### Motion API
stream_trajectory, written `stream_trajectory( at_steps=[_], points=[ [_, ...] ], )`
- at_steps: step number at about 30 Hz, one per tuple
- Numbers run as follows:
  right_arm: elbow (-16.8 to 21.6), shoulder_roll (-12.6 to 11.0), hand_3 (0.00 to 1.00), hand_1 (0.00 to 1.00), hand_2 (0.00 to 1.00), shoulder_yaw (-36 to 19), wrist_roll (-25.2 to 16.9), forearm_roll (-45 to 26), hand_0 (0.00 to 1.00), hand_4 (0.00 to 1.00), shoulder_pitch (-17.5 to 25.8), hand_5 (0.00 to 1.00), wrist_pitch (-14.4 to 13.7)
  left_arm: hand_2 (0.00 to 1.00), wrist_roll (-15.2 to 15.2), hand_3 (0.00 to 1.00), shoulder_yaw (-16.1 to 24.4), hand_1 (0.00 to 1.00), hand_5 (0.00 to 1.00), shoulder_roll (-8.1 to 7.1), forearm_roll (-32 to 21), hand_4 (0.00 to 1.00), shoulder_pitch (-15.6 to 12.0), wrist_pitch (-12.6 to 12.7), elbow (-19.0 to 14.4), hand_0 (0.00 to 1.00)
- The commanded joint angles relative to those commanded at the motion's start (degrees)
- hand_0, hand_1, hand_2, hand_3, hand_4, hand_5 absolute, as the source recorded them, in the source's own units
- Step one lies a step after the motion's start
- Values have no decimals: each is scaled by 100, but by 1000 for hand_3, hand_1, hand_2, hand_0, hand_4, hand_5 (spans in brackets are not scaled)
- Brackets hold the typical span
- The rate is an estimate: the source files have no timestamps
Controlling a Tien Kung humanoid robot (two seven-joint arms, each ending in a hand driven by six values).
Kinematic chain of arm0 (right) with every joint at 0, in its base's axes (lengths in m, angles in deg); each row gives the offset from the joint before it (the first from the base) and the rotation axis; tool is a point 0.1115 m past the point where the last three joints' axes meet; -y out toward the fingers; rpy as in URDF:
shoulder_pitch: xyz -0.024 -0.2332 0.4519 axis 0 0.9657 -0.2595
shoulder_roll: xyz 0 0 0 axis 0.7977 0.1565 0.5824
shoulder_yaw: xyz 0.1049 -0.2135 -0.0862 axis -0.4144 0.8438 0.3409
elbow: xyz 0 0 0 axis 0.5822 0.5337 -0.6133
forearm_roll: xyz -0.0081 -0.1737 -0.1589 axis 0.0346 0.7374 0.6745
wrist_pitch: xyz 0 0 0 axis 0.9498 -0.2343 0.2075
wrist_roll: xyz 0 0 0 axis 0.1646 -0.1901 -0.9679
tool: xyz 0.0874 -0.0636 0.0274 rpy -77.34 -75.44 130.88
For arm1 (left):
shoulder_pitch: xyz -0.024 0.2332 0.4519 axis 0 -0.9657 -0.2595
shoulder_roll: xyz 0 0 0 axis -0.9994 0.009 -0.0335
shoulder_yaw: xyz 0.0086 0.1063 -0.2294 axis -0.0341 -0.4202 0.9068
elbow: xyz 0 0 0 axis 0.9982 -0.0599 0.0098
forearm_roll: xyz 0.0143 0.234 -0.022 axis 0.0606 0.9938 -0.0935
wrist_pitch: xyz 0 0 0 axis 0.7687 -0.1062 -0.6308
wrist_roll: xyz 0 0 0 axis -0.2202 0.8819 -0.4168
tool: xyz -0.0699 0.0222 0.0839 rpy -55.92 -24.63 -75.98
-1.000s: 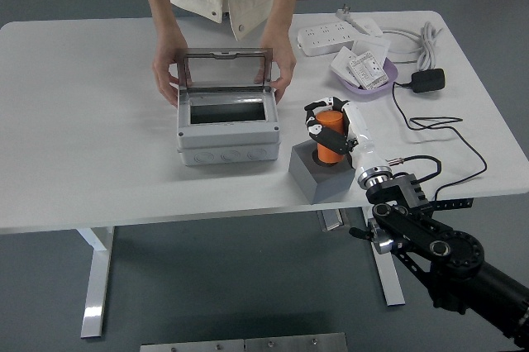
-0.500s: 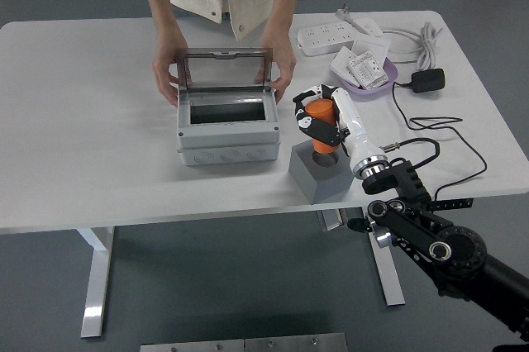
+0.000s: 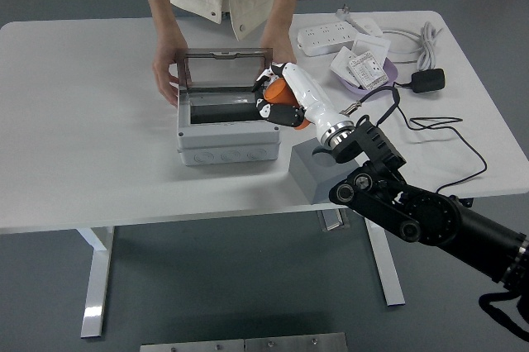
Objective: Fetch the battery,place it into the box,close the lid of the box
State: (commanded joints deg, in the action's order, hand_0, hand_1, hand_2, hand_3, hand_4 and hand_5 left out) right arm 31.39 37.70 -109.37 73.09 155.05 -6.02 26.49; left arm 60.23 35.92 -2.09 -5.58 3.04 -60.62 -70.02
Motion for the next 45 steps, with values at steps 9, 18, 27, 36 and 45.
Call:
stream_trajectory(
  at_steps=[9,18,27,36,45],
  points=[
    [-752,484,250,183,261,991,207,114,92,2,-888,2,85,689,-60,771,13,742,242,-63,45,637,17,-21,0,647],
    [-1467,888,249,191,262,1859,410,20,106,2,-1729,2,391,694,-80,773,-63,744,246,-144,21,642,74,-43,0,648],
    [-2149,888,217,200,245,2424,237,-746,121,2,-2197,2,308,696,-83,775,-180,744,252,-232,-57,644,166,-50,0,650],
    [-2245,888,224,210,253,2764,-28,-1308,135,2,-2204,2,146,701,-155,779,-63,746,259,-230,77,649,176,-67,0,651],
    [-2233,888,228,211,256,2922,-388,-1489,139,2,-2281,2,-41,701,-245,783,37,748,259,-225,226,650,211,-97,0,651]
  ],
)
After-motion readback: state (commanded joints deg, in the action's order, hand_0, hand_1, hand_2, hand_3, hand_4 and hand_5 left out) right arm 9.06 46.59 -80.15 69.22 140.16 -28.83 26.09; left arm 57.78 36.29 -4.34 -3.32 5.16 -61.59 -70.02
